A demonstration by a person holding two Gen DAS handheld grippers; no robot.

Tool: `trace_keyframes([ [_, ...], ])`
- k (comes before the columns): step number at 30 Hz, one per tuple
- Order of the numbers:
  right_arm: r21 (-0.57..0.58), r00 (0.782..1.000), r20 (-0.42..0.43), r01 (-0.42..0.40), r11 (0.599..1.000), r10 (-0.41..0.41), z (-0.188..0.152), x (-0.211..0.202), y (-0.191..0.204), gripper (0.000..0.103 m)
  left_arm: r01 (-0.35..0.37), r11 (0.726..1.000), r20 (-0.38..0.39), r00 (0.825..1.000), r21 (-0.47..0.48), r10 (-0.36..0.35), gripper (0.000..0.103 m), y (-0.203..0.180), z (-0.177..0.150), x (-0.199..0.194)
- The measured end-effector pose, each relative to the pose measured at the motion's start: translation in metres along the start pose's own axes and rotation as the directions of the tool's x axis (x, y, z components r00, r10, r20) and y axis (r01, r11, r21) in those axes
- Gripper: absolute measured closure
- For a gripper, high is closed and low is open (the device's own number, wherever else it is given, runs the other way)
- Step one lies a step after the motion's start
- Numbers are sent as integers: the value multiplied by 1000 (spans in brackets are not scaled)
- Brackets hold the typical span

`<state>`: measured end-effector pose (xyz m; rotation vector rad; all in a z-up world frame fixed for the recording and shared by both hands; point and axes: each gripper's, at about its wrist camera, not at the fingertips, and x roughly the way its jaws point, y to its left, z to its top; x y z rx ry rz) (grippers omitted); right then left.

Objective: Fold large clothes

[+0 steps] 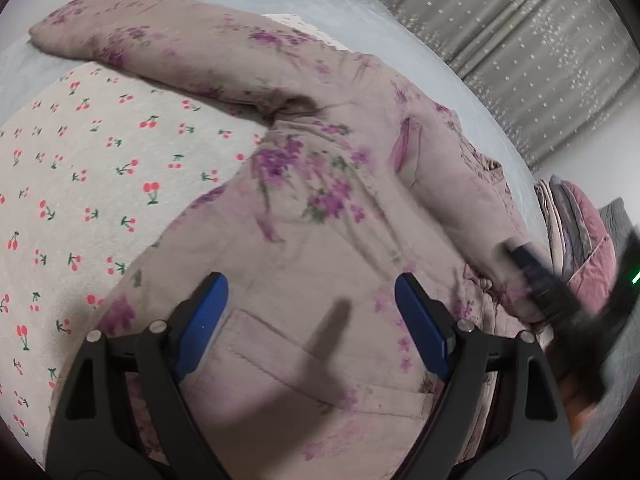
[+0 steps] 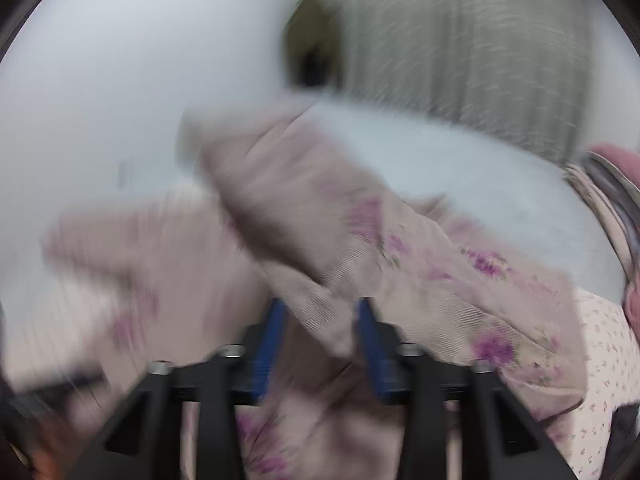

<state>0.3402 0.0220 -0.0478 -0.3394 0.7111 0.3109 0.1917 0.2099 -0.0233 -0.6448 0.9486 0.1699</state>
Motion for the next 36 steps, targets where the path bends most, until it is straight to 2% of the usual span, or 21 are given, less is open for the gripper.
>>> trace_keyframes([
  [2, -35, 1000, -7, -13, 999, 13, -10, 11, 16, 57, 11, 1000, 2, 1000, -20, -11, 18, 4, 2, -1],
  [5, 17, 997, -19, -68, 998, 69, -14, 16, 13, 57, 14, 1000, -1, 1000, -25, -14, 18, 5, 3, -1],
  [9, 48, 1000, -5, -12, 999, 12, -9, 10, -6, 55, 12, 1000, -1, 1000, -23, -12, 18, 5, 5, -1],
  [12, 174, 999, 35, 6, 985, -12, -7, -2, -47, 52, 10, 1000, 0, 1000, -27, -10, 18, 7, 6, -1],
  [13, 219, 998, 50, 31, 975, -43, -10, -12, -63, 48, 10, 1000, -1, 1000, -29, -10, 18, 7, 6, -1],
  [14, 266, 996, 50, 62, 962, -77, -14, -13, -82, 44, 11, 999, -3, 1000, -32, -11, 18, 8, 6, 0],
  [16, 362, 992, 10, 116, 925, -129, -25, -13, -118, 43, 7, 1000, -2, 1000, -31, -7, 18, 7, 6, 0],
  [17, 444, 986, -54, 167, 880, -160, -40, -6, -148, 42, 1, 1000, -1, 1000, -25, -1, 18, 6, 5, 0],
  [18, 502, 981, -111, 194, 843, -160, -53, 2, -168, 42, -5, 1000, 0, 1000, -17, 5, 18, 4, 5, 0],
  [19, 553, 981, -168, 176, 815, -98, -70, 17, -186, 43, -9, 1000, 0, 1000, -12, 9, 18, 3, 4, 1],
  [20, 561, 982, -189, 128, 818, -24, -83, 29, -193, 42, -13, 1000, -1, 1000, -6, 13, 18, 1, 4, 2],
  [21, 497, 984, -171, 123, 859, -42, -84, 29, -188, 42, -14, 1000, -2, 1000, -4, 14, 18, 0, 4, 3],
  [22, 402, 978, -191, 154, 903, -82, -79, 26, -177, 42, -16, 1000, -4, 1000, 0, 16, 18, -1, 5, 5],
  [23, 343, 969, -213, 192, 919, -123, -74, 22, -168, 42, -17, 1000, -5, 1000, 3, 18, 17, -1, 5, 5],
  [25, 316, 966, -214, 211, 925, -147, -66, 9, -156, 42, -13, 1000, -6, 1000, 0, 13, 17, 2, 6, 5],
  [28, 352, 992, -110, 91, 932, -55, -64, -31, -140, 42, 2, 1000, -4, 1000, -30, -2, 17, 10, 10, 1],
  [29, 343, 996, -84, 50, 938, -22, -71, -49, -131, 42, 6, 999, -2, 1000, -38, -6, 17, 13, 11, 0],
  [32, 295, 994, -108, 24, 955, 8, -97, -83, -109, 41, -1, 998, 7, 1000, -69, 1, 18, 25, 18, -3],
  [35, 288, 992, -116, -4, 958, 39, -130, -117, -99, 37, -65, 992, 3, 998, -109, 66, 18, 42, 25, -6],
  [36, 298, 992, -118, -8, 954, 45, -144, -130, -97, 36, -63, 989, 1, 998, -136, 64, 18, 50, 27, -10],
])
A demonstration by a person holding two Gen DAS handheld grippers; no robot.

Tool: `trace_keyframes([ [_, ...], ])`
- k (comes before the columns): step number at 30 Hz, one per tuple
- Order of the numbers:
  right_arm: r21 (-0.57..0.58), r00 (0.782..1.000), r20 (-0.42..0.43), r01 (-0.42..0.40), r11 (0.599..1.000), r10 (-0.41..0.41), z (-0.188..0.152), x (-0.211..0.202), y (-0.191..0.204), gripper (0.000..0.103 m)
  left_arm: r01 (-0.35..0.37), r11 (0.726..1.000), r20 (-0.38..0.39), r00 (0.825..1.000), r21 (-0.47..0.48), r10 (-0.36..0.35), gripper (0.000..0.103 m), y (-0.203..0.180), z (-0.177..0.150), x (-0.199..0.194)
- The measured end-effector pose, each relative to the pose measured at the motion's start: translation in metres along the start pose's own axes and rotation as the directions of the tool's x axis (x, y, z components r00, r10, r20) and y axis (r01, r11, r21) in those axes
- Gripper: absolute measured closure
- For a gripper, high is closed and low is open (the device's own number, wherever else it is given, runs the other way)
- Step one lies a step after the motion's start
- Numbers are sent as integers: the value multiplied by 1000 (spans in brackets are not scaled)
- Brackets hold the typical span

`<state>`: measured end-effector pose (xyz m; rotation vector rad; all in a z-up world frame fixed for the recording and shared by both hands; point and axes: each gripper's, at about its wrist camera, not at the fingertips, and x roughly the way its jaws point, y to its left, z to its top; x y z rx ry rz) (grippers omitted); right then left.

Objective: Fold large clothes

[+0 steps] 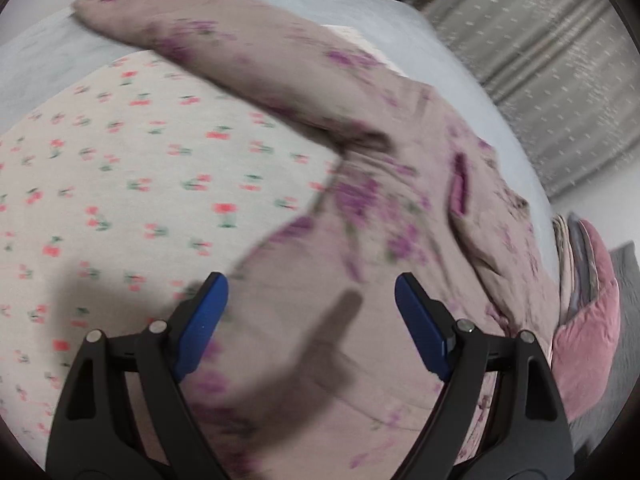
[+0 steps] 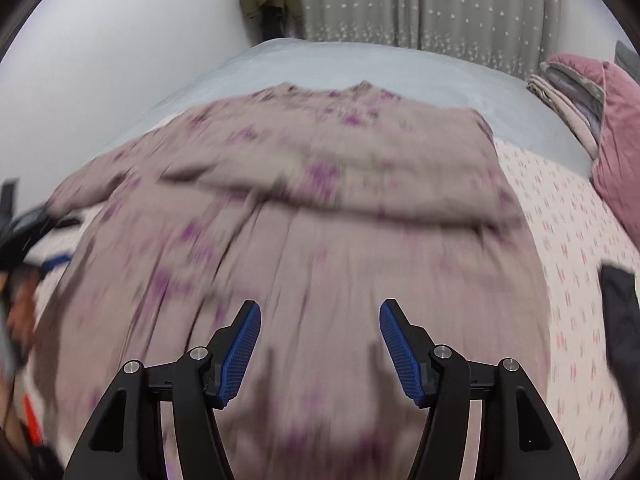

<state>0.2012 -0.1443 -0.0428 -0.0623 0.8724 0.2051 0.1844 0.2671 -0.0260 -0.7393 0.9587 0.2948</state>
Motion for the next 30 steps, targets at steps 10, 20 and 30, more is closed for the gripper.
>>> trace_keyframes([
  [10, 87, 998, 22, -60, 994, 58, -49, -21, -14, 28, -17, 979, 52, 998, -203, 28, 18, 75, 27, -21],
  [20, 120, 997, 44, -62, 991, 57, -52, -35, -39, 27, -100, 951, 102, 986, -292, 134, 18, 143, 84, -35],
  [30, 135, 999, 26, -49, 990, 46, -53, -25, -43, 27, -150, 926, 161, 963, -346, 217, 18, 208, 180, -20],
])
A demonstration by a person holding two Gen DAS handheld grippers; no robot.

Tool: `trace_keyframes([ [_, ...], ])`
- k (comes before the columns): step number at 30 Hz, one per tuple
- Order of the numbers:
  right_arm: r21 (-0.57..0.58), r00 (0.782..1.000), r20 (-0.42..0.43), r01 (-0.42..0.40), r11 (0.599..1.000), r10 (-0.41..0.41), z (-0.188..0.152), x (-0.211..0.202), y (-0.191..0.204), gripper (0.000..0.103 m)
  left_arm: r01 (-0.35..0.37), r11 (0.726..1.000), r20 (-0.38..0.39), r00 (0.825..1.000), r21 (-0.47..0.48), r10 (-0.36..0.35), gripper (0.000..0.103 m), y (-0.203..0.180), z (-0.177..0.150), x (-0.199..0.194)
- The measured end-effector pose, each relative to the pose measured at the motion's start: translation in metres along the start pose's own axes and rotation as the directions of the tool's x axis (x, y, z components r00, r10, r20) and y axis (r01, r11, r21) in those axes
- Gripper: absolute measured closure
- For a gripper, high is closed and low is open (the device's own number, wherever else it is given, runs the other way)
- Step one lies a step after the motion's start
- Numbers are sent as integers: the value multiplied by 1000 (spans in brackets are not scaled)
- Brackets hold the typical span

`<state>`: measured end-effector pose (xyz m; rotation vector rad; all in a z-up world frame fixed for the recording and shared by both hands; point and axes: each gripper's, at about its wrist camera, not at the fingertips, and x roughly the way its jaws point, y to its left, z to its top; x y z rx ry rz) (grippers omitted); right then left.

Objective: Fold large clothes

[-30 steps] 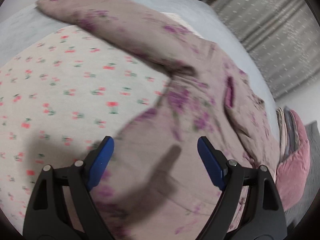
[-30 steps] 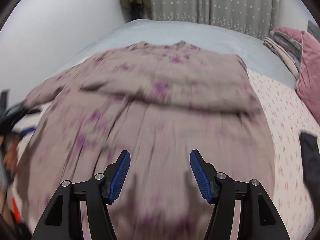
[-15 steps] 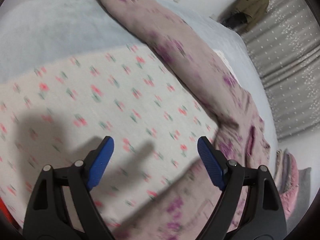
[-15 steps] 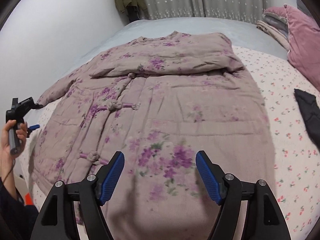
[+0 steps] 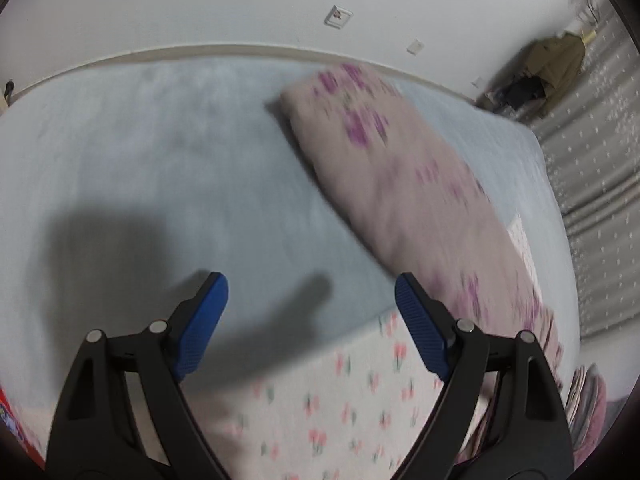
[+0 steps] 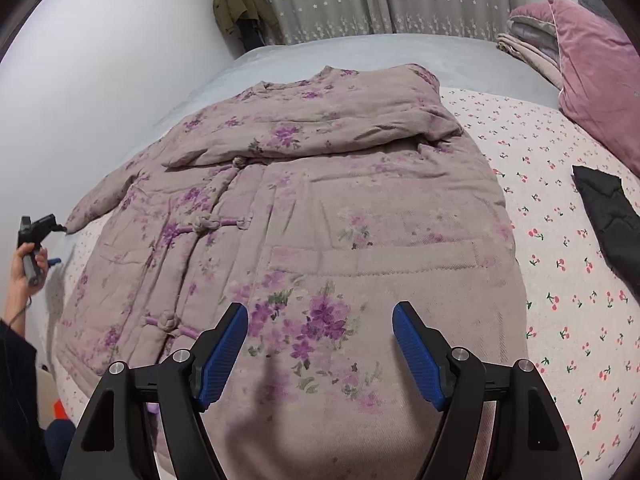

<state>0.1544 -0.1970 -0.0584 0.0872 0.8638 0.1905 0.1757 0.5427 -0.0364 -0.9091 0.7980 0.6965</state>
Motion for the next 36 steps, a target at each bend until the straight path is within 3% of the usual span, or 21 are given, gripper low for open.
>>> trace_keyframes([
  [7, 14, 1000, -7, 5, 1000, -4, 1, 9, -3, 27, 104, 986, 46, 994, -128, -99, 18, 1, 37, 30],
  [11, 21, 1000, -27, 8, 1000, -8, -1, 19, -4, 27, 74, 988, 78, 995, -134, -64, 19, -10, 40, 41],
  [12, 20, 999, -31, 10, 1000, -10, -1, 20, -4, 27, 47, 992, 87, 995, -121, -37, 25, -13, 40, 41],
  [14, 23, 999, -34, 7, 1000, -6, -2, 22, -3, 27, -22, 996, 103, 994, -81, 31, 78, -21, 40, 44],
  [17, 42, 999, -39, -8, 999, 9, -2, 25, -5, 27, -47, 997, 104, 993, -60, 53, 88, -24, 41, 45],
  [25, 70, 999, -33, -37, 997, 39, -2, 21, -7, 27, -26, 999, 238, 971, 39, 16, 91, -51, 41, -7],
  [28, 117, 996, -47, -72, 991, 78, -1, 22, -14, 27, 6, 999, 290, 957, 44, -19, 91, -58, 33, -35],
  [36, 285, 979, -66, -165, 944, 191, 0, 18, -43, 27, 69, 996, 340, 937, 60, -86, 91, -83, 20, -83],
])
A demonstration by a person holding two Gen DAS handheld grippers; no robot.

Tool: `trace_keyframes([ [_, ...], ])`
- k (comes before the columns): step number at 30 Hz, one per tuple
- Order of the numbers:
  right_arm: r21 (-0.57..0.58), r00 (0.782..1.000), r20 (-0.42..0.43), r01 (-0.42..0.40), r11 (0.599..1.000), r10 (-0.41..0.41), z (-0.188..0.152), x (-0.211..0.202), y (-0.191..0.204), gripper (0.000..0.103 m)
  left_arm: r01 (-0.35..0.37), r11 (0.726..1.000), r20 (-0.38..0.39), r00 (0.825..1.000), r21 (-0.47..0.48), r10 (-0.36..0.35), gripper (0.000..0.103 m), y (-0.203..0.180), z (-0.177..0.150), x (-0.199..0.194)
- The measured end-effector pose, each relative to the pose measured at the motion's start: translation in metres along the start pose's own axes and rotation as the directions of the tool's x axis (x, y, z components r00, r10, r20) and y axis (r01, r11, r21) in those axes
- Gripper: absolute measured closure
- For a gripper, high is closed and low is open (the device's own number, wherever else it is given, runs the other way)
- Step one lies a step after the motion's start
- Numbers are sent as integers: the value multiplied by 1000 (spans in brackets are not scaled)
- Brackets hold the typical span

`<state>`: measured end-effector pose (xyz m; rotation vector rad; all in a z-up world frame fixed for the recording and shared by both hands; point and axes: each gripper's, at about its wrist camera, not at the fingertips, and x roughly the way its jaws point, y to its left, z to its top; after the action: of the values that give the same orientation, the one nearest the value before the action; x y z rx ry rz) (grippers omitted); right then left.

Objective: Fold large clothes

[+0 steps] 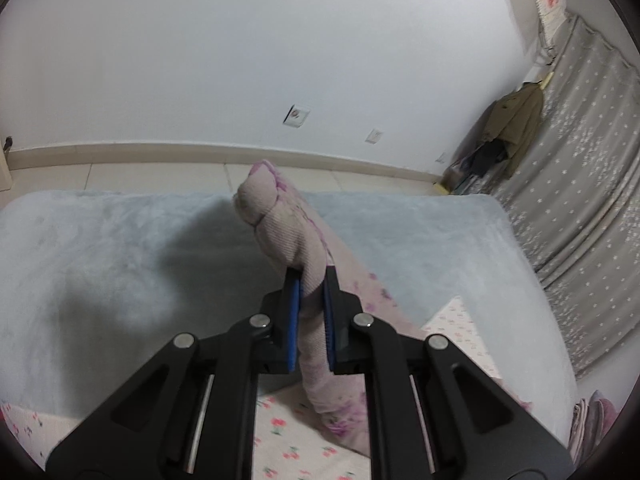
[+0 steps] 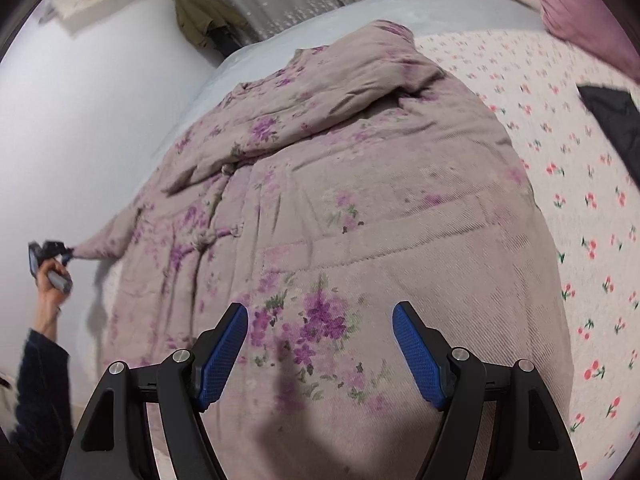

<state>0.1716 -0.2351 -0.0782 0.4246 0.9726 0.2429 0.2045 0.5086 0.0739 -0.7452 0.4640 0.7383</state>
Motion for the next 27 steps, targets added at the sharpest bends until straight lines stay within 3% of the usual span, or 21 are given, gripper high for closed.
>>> trace_keyframes([
  [7, 112, 997, -26, -72, 991, 75, 2, -9, -16, 27, 100, 993, 61, 993, 59, -103, 91, -68, -15, -50],
  [13, 187, 992, -10, -118, 975, 122, 4, -21, -28, 27, 297, 937, 30, 951, 184, -307, 92, -163, -73, -110],
  [15, 214, 990, 1, -141, 967, 144, 4, -27, -33, 27, 396, 895, -22, 916, 206, -401, 95, -194, -102, -130],
  [19, 232, 986, 49, -165, 959, 158, 7, -42, -38, 27, 564, 779, -122, 824, 276, -553, 95, -260, -174, -175],
  [20, 233, 986, 58, -168, 958, 159, 8, -44, -38, 27, 620, 722, -195, 783, 306, -590, 95, -283, -206, -186],
  [23, 230, 988, 59, -150, 962, 140, 9, -42, -39, 27, 702, 620, -406, 710, 350, -575, 95, -316, -275, -199],
  [24, 224, 991, 55, -130, 966, 121, 9, -40, -40, 27, 706, 610, -458, 703, 358, -544, 95, -318, -294, -195],
  [25, 220, 994, 44, -107, 970, 99, 8, -37, -41, 27, 696, 608, -503, 708, 381, -496, 92, -317, -311, -186],
  [26, 221, 996, 29, -92, 971, 88, 8, -34, -41, 27, 674, 615, -508, 728, 409, -460, 83, -312, -318, -176],
  [27, 226, 996, 20, -91, 970, 89, 8, -32, -42, 27, 612, 628, -472, 784, 481, -402, 75, -304, -322, -162],
])
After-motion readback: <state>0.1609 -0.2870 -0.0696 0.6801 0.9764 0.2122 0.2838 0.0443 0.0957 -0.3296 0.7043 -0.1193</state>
